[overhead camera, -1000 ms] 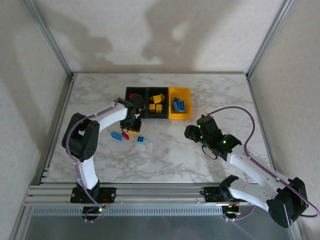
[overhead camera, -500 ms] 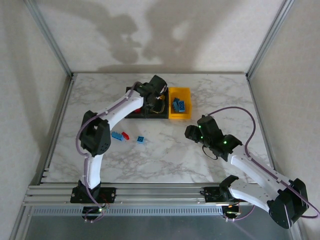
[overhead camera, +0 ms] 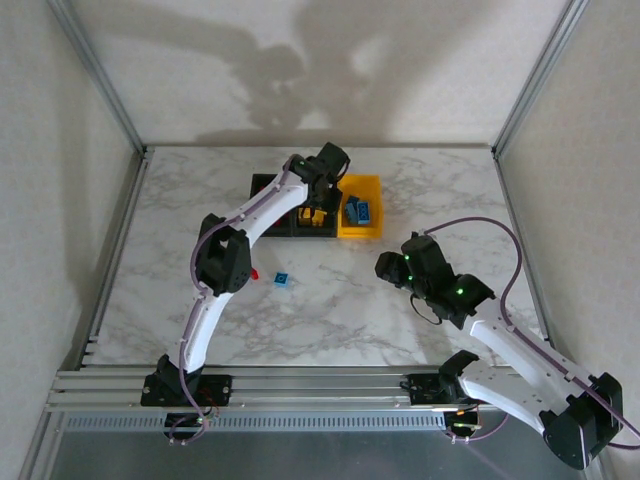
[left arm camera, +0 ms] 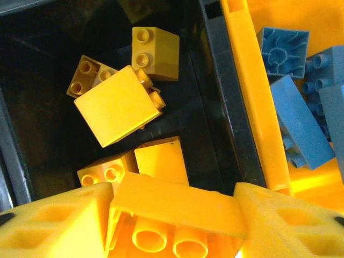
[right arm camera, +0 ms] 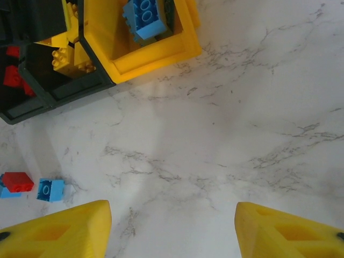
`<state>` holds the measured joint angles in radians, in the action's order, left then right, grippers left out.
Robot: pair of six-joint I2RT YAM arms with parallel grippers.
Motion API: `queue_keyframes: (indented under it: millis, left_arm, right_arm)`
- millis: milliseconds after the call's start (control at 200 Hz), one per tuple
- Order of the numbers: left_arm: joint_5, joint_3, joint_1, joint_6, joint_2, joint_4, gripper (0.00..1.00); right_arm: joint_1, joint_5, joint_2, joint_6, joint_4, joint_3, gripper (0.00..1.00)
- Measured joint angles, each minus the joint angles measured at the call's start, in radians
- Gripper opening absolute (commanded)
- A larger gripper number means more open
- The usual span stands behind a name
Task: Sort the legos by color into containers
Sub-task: Place the lego in the container, then pick up the lego from the center of the table.
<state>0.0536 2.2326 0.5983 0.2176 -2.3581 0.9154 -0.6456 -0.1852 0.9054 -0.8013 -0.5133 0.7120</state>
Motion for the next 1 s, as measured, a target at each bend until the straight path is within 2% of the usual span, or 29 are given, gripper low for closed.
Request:
queue_keyframes:
  millis: [225, 335, 441, 701, 846, 996]
  left_arm:
    - [0.006, 0.009, 0.000, 0.010, 0.002, 0.000, 0.73]
    - [0.006, -0.079, 0.002, 0.023, 0.062, -0.023, 0.73]
    - [0.006, -0.263, 0.003, 0.042, 0.208, -0.067, 0.74]
    - [0.027, -0.777, 0.003, 0.133, 0.684, -0.213, 0.78]
    - [0.039, -1.071, -0.011, 0.236, 0.901, -0.277, 0.77]
    - [0.031, -1.332, -0.061, 0.391, 1.122, -0.314, 0.75]
  right_arm:
    - [0.000, -0.002, 0.002, 0.000, -0.003, 0.000, 0.62]
    - [0.000, 0.004, 0.020, 0.002, 0.003, 0.000, 0.62]
    - [0.000, 0.019, 0.050, 0.012, 0.019, 0.000, 0.64]
    - [-0.011, 0.088, 0.166, 0.077, 0.092, 0.033, 0.68]
    - [-0.049, 0.131, 0.271, 0.098, 0.152, 0.082, 0.67]
    - [-0.139, 0.164, 0.450, 0.106, 0.196, 0.176, 0.67]
